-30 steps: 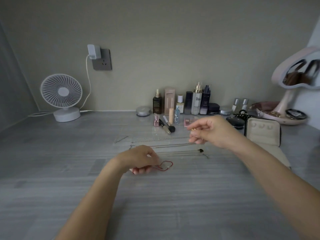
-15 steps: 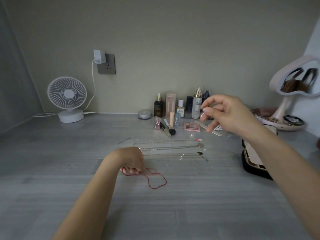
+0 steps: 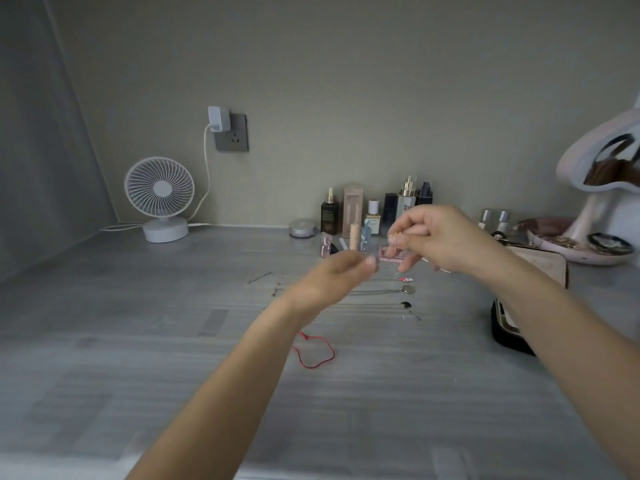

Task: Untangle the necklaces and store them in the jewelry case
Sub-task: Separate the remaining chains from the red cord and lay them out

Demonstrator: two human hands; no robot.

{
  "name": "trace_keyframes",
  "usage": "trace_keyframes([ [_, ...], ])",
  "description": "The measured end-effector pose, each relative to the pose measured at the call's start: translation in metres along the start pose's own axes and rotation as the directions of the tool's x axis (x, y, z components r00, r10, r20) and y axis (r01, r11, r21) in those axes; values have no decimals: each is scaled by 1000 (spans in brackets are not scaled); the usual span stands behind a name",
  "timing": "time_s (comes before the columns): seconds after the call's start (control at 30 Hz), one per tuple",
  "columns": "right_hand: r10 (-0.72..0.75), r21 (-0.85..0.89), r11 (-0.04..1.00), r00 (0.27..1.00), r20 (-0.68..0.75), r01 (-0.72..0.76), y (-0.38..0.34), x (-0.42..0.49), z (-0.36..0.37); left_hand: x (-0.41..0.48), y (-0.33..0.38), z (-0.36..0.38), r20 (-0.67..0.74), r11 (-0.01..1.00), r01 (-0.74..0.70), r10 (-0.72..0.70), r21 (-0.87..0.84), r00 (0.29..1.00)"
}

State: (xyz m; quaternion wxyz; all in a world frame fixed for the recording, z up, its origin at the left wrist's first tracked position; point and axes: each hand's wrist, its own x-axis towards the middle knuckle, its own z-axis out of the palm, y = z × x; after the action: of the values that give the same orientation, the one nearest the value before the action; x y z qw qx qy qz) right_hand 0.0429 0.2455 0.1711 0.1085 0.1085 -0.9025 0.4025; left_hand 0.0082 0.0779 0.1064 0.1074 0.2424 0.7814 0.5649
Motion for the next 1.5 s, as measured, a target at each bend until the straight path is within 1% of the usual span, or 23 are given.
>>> trace_keyframes([
  [0.03,-1,-25,1000,1000,11,1,0,1,2,2,3,10,7,986,-15,17,-169,1000],
  [0.07,-3,-36,999,1000,18,4,0,1,4,5,5,20,24,948,-4,12,-317,1000],
  [0.1,-2,-33,999,1000,19,3,0,2,6,8,7,29,50,908,18,3,-419,999],
  [0.2,25,16,1000,1000,7,-25,2,4,8,11,6,46,121,806,72,-1,-588,993],
  [0.27,41,57,998,999,5,-41,5,4,7,12,0,49,139,747,91,2,-658,990],
  [0.3,55,86,995,998,9,-55,7,4,6,12,-3,48,136,736,87,7,-671,991],
  [0.33,74,118,990,997,16,-75,9,3,5,11,-5,47,128,741,75,15,-668,992],
  [0.4,117,198,973,993,21,-119,13,2,2,8,-9,44,101,791,38,31,-610,994],
  [0.5,143,267,954,990,-19,-133,19,1,0,6,-16,40,64,860,2,35,-511,997],
  [0.6,170,311,940,982,-79,-138,25,-1,1,4,-19,33,28,876,1,14,-482,1000],
  [0.77,244,441,883,959,-142,-159,35,-5,-3,3,-25,13,-23,897,4,-16,-442,1000],
  [0.9,280,535,830,946,-160,-155,40,-7,-10,4,-23,-7,-38,912,27,-47,-409,998],
  [1.0,297,563,812,939,-172,-153,45,-8,-12,4,-22,-23,-27,920,44,-59,-391,998],
  [1.1,322,583,795,931,-170,-168,50,-11,-10,3,-24,-40,8,926,98,-102,-364,995],
  [1.27,377,609,766,911,-166,-206,60,-15,-4,3,-29,-63,25,942,231,-232,-244,972],
  [1.4,421,593,758,898,-126,-272,75,-17,4,5,-34,-72,43,946,318,-316,-57,948],
  [1.5,478,554,759,871,-117,-342,92,-17,14,8,-35,-67,-21,942,330,-329,66,944],
])
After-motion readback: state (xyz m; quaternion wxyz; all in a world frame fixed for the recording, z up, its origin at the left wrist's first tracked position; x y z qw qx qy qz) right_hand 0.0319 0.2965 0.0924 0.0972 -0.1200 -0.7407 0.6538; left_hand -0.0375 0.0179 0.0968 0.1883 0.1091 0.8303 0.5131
